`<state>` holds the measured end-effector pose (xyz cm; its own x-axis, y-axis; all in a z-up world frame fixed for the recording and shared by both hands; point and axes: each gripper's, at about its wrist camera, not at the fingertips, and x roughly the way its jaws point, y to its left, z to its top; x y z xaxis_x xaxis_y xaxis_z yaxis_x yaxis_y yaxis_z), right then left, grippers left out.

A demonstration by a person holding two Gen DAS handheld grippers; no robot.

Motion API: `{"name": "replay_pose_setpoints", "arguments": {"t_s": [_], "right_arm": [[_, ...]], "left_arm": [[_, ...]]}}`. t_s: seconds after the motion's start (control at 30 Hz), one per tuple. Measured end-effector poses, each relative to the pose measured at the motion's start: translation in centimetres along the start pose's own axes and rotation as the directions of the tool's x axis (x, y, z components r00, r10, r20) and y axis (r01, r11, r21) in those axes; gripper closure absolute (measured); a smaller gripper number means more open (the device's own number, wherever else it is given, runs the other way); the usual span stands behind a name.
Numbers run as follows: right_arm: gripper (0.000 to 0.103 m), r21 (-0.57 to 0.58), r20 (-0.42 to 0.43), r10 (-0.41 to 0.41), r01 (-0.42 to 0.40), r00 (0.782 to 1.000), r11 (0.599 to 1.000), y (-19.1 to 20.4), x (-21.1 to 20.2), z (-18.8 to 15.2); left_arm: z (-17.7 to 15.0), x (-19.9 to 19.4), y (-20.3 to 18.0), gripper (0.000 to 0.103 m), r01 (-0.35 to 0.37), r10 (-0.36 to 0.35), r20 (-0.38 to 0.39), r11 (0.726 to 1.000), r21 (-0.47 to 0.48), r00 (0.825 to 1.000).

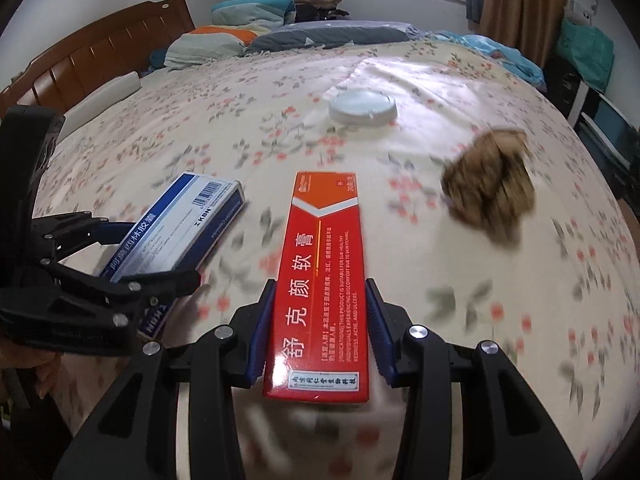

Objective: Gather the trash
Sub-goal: 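Grasp the red ointment box with the right tool, then carry the medicine box with the left tool while the right tool carries the red box to the bin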

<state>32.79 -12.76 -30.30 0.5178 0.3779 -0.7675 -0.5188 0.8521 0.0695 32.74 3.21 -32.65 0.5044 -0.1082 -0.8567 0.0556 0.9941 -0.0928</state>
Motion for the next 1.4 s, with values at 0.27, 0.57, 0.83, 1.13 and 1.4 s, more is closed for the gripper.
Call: {"name": "replay_pose_setpoints", "arguments": {"t_s": [0.27,0.57,0.83,1.13,1.4], "right_arm": [[0.062,-0.019,-0.048,-0.038,0.037,0.998,0.999,0.5,1.4,0.2],[0.062,-0.021,-0.015,0.018,-0.018,1.000,1.000,1.6,-2.2,-1.3],[0.062,0.017,0.014,0.053,-0.053,0.999,0.998,2.2,-7.5,-4.5],[0.062,0.009,0.027,0.091,-0.091,0.996,0.996,4.9,-14.3,-10.8],[0.062,-0.004,-0.045,0.130,-0.130,0.990,0.991,7.5,-16.8,-18.2]], "left_arm": [[-0.5,-0.1,-0.4,0.022,-0.026,0.026,-0.009,1.000,0.010,1.000],[-2.1,-1.9,-0.6,0.023,-0.008,0.009,-0.002,1.000,0.008,1.000],[-4.7,-6.2,-2.6,0.023,0.015,-0.016,0.020,0.999,0.034,1.000],[-11.0,-11.9,-5.1,0.023,0.028,-0.030,0.020,0.996,0.079,0.999],[-20.2,-13.8,-6.9,0.023,0.048,-0.040,-0.071,0.992,0.115,0.997]]}}
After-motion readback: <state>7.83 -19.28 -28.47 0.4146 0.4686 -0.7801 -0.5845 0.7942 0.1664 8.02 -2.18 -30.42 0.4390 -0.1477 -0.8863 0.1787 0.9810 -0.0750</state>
